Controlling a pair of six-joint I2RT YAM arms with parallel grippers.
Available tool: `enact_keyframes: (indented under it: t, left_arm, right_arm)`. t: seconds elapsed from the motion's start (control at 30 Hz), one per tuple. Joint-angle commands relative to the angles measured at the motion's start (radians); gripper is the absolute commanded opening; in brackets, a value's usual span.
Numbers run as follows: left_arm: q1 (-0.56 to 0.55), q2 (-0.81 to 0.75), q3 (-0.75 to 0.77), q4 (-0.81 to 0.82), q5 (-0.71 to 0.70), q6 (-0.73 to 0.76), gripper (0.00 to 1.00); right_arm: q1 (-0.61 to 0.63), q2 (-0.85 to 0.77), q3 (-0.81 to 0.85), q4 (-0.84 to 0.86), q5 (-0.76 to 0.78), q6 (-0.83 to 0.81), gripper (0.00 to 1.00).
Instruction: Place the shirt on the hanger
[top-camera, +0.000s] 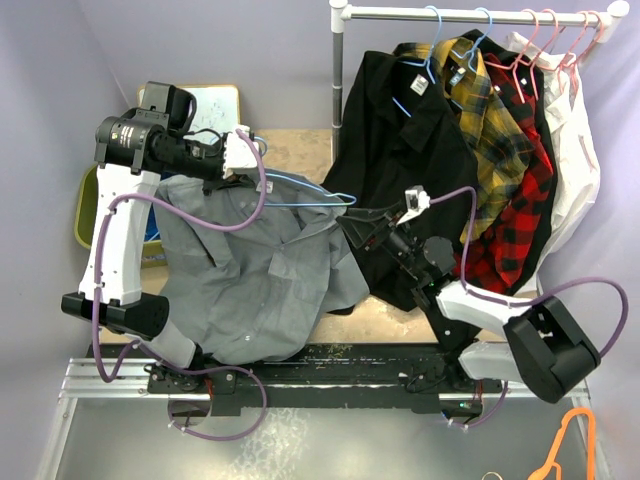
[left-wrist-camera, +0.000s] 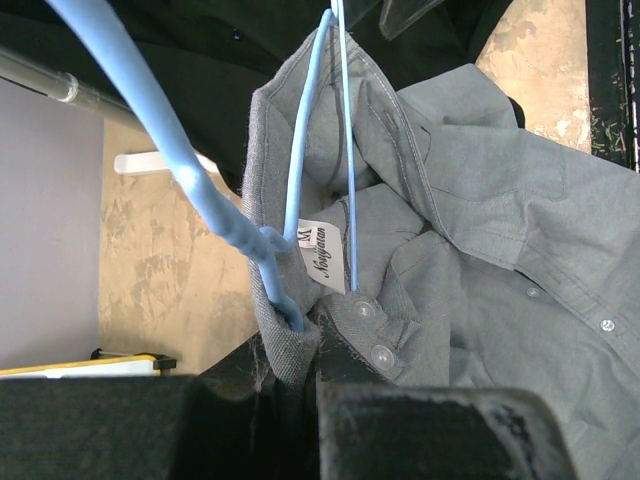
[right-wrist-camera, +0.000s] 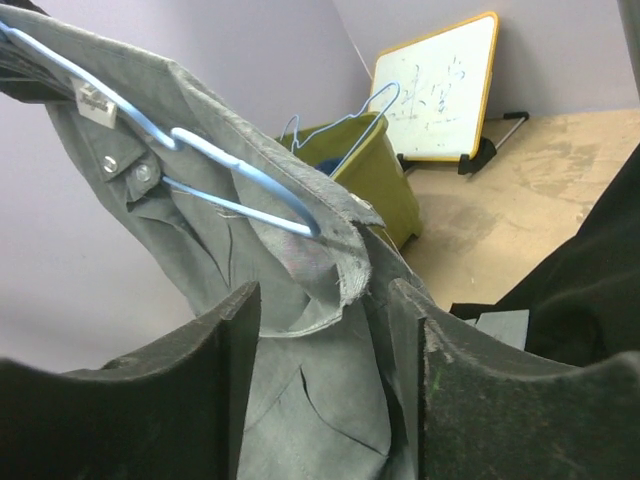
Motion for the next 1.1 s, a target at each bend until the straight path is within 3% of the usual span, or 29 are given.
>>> enact_keyframes:
  t: [0.0,0.17,0.3,0.47,0.77,1.07]
  left_arm:
    - [-0.002,-0.037,0.005,0.005,0.052,0.013,0.00]
    - [-0.002,-0.036,0.009,0.005,0.068,0.000,0.00]
    - [-0.002,-0.036,-0.003,0.005,0.068,-0.004,0.00]
    - [-0.002,-0.038,-0.031,0.005,0.027,0.008,0.00]
    - [-0.003,-0.045,-0.023,0.005,-0.115,0.002,0.00]
    - [-0.032,-0.069,-0.084,0.005,-0.246,0.012,0.00]
  right_arm:
    - [-0.002,0.056,0.057,0.100,-0.012,0.015,0.52]
    - [-0.002,0.104,0.070,0.131,-0.005,0.024,0.45]
    - [-0.003,0.117,0.087,0.148,-0.017,0.036,0.32]
    - [-0.002,0.112,0.082,0.159,0.014,0.041,0.00]
    - [-0.009,0.031,0.063,0.075,0.141,-0.017,0.00]
    - [-0.008,-0.093,0.111,-0.150,0.244,-0.135,0.00]
